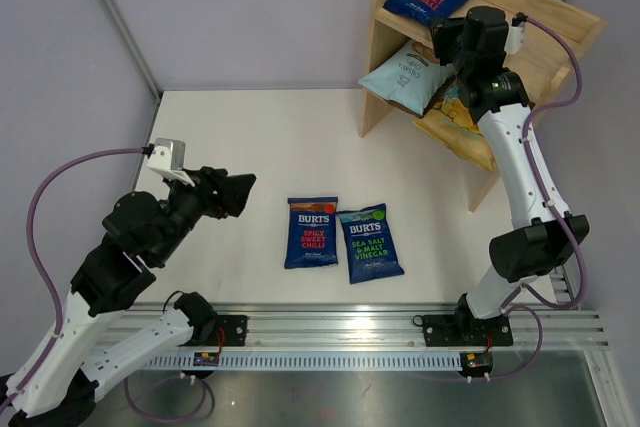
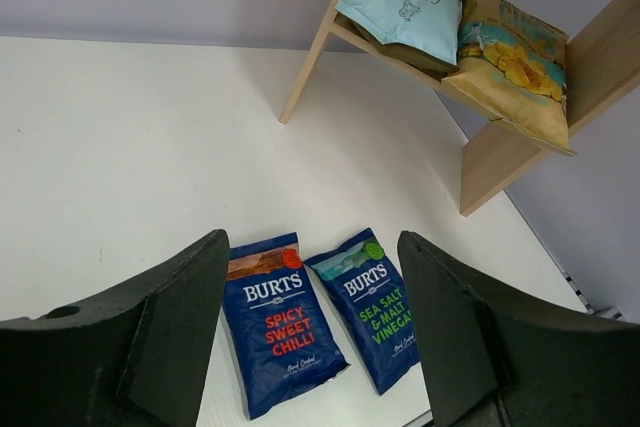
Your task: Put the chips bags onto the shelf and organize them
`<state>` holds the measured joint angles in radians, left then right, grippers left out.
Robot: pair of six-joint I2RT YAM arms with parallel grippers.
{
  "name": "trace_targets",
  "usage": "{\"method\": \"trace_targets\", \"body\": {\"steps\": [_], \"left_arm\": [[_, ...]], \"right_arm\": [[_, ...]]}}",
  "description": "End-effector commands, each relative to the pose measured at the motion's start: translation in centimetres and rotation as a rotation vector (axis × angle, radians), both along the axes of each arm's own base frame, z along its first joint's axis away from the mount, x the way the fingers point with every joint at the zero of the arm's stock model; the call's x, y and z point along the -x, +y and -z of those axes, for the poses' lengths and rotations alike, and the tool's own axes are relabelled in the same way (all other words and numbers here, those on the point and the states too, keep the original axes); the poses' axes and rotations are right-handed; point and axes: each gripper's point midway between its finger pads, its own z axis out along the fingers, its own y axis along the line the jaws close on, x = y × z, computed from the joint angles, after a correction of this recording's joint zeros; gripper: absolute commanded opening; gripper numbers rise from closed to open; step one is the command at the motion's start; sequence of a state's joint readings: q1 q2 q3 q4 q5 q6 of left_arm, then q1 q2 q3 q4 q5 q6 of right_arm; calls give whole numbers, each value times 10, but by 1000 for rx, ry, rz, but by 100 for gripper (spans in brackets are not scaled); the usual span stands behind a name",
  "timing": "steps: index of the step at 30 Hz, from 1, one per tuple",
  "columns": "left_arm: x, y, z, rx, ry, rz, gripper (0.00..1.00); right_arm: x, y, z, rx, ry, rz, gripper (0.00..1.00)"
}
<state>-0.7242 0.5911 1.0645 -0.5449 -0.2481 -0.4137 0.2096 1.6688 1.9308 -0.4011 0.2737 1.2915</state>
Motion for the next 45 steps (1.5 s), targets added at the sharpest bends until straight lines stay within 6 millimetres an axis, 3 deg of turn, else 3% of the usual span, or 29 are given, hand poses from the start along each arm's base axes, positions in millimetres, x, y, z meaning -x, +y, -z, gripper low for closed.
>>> {"method": "trace_targets", "body": {"steps": [1, 4, 6, 9, 13, 16, 18, 23, 25, 26, 28, 30, 31, 32, 33, 34, 35, 36, 38, 39, 41, 42, 45], "left_arm": [[-2, 5, -12, -6, -33, -21, 72], [-3, 4, -10, -10, -28, -20, 72], [-4, 3, -8, -15, -22, -20, 71], [-7, 2, -3, -24, -13, -26, 72], [-12, 1, 4, -30, 9, -44, 74], [-16, 0, 9, -30, 27, -60, 84], [-19, -1, 12, -34, 38, -67, 99], [-28, -3, 27, -59, 74, -98, 99], [-36, -7, 43, -86, 101, -115, 99], [-40, -9, 49, -97, 112, -117, 99], [-48, -16, 66, -122, 142, -116, 99], [-60, -24, 87, -161, 186, -112, 99], [-63, -30, 96, -162, 205, -82, 99], [-65, -34, 119, -177, 243, -65, 99], [-71, -41, 119, -122, 237, -30, 99], [-75, -43, 125, -100, 247, -14, 99], [-76, -45, 150, -103, 293, 4, 99], [-84, -48, 148, -52, 281, 28, 99], [-87, -55, 163, -36, 309, 80, 99], [-91, -59, 179, -28, 340, 102, 99], [-97, -61, 197, -32, 384, 109, 99], [-100, -62, 217, -37, 439, 109, 99], [-108, -58, 241, -27, 500, 99, 98]], "right_arm": [[-5, 5, -20, -8, -47, -12, 25], [-1, 7, -25, 30, -45, -32, 29], [3, 6, -26, 55, -42, -32, 38], [13, -4, -24, 98, -34, -1, 50], [31, -16, -31, 156, -42, 22, 59], [38, -28, -28, 192, -26, 42, 71], [43, -34, -30, 216, -24, 52, 74], [62, -47, -38, 343, -41, 61, 82], [80, -49, -48, 412, -77, 49, 85], [86, -48, -53, 447, -100, 33, 91], [108, -35, -64, 592, -179, -72, 99], [136, -26, -64, 678, -186, -171, 99], [146, -22, -62, 756, -198, -219, 100], [156, -19, -57, 794, -202, -259, 99], [179, -10, -48, 811, -211, -338, 99], [190, -9, -41, 843, -212, -367, 99], [202, -8, -35, 846, -219, -389, 99], [225, -5, -21, 843, -236, -423, 99], [248, -2, -5, 789, -257, -448, 99], [269, 5, 15, 755, -290, -492, 99], [289, 22, 35, 652, -330, -590, 99], [307, 38, 55, 630, -372, -703, 99], [333, 63, 92, 559, -376, -925, 99]]}}
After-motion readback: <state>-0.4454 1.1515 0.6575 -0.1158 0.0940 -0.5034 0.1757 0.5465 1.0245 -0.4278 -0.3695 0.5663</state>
